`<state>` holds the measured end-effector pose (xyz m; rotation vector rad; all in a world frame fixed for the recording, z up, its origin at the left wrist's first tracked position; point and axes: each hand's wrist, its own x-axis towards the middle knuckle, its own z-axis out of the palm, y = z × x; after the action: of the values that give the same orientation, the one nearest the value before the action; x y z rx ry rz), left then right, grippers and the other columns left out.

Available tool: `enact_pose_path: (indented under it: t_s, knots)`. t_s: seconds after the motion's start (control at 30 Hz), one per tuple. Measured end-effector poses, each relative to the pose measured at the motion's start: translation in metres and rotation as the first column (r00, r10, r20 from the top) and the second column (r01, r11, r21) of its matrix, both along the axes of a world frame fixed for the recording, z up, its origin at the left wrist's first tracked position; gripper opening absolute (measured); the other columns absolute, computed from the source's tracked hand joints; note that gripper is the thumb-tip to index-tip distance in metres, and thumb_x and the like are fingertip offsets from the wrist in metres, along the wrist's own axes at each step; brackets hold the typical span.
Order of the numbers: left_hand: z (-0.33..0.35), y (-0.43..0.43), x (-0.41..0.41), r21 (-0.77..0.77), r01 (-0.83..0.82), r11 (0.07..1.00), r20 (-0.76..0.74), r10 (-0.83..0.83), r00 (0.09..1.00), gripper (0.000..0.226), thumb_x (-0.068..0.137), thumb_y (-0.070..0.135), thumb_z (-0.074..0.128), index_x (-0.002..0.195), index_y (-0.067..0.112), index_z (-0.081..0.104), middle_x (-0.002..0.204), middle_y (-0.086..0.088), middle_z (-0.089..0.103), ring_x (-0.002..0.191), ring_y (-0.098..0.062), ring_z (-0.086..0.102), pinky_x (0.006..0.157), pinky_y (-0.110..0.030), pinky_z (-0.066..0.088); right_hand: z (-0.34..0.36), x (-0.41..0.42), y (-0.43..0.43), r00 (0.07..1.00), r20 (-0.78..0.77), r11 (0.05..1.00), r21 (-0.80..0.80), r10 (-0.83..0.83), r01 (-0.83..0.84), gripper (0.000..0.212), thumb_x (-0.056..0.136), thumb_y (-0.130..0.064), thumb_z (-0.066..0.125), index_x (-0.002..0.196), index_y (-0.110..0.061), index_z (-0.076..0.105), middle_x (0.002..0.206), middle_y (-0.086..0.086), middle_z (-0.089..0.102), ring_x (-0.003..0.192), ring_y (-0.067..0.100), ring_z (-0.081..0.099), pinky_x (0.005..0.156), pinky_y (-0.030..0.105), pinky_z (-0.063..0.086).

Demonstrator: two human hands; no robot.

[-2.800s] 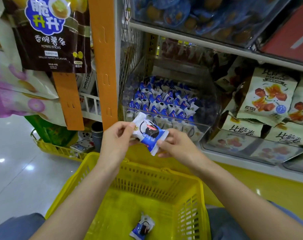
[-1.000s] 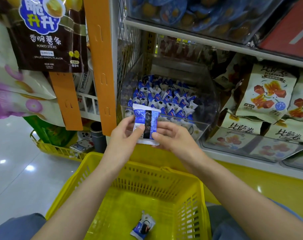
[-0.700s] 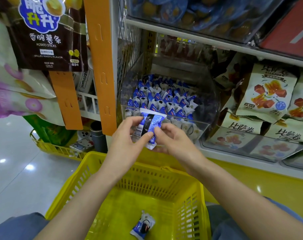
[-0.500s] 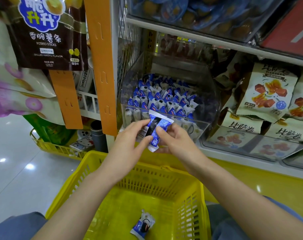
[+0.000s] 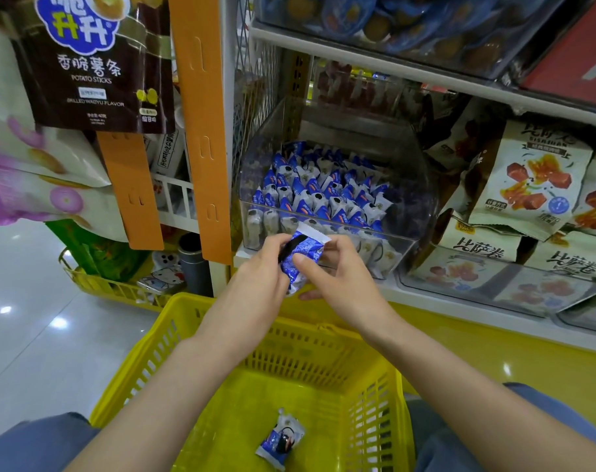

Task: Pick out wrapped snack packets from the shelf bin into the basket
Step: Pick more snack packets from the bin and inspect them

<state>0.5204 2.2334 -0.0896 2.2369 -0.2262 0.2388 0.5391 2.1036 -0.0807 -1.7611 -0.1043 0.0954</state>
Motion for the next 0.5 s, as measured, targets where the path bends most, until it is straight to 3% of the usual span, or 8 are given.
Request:
enact_pose_path:
  t_s: [0.13, 0.27, 0.37, 0.5]
  knots:
    - [0.0026, 0.0009, -0.0016, 0.076, -0.005, 0.997, 0.078, -0.001, 0.997, 0.035, 0.098, 0.020, 0.036, 0.134, 0.021, 0.040, 0.119, -0.004, 0.061, 0.100, -0.021, 0.060, 0.080, -0.042, 0.049, 0.0013, -0.0001, -0.0024, 0.999, 0.015, 0.998, -0.024, 0.052, -0.052, 0.021, 0.088, -0.016, 0.060, 0.098, -0.025, 0.044, 0.100, 0.002, 0.065, 0.079, 0.011, 0.067, 0.060, 0.030, 0.058]
    - [-0.0008, 0.0011, -0.0009, 0.172, -0.025, 0.985, 0.107, 0.007, 0.994, 0.034, 0.097, 0.017, 0.039, 0.131, 0.018, 0.041, 0.112, -0.006, 0.061, 0.093, -0.023, 0.059, 0.071, -0.035, 0.048, 0.0007, -0.0027, -0.0023, 0.997, 0.042, 0.993, -0.098, 0.071, -0.066, 0.023, 0.088, -0.017, 0.060, 0.104, -0.017, 0.044, 0.099, 0.002, 0.065, 0.085, 0.021, 0.066, 0.064, 0.034, 0.059]
    - [-0.0004, 0.0013, -0.0003, 0.141, -0.027, 0.990, 0.087, 0.015, 0.996, 0.032, 0.098, 0.017, 0.039, 0.130, 0.018, 0.043, 0.108, -0.005, 0.061, 0.090, -0.021, 0.058, 0.068, -0.031, 0.045, -0.0001, -0.0036, -0.0029, 0.995, 0.068, 0.991, -0.114, 0.074, -0.066, 0.021, 0.088, -0.019, 0.061, 0.099, -0.022, 0.043, 0.095, -0.005, 0.064, 0.086, 0.021, 0.066, 0.062, 0.030, 0.058]
    - [0.0029, 0.0026, -0.0004, 0.146, -0.012, 0.989, 0.129, -0.007, 0.992, 0.028, 0.098, 0.027, 0.036, 0.122, 0.017, 0.048, 0.104, -0.003, 0.064, 0.091, -0.021, 0.060, 0.070, -0.034, 0.047, -0.0017, -0.0033, -0.0050, 0.990, 0.106, 0.973, -0.219, 0.094, -0.069, 0.021, 0.089, -0.023, 0.060, 0.103, -0.023, 0.044, 0.095, -0.001, 0.066, 0.083, 0.019, 0.067, 0.064, 0.036, 0.059]
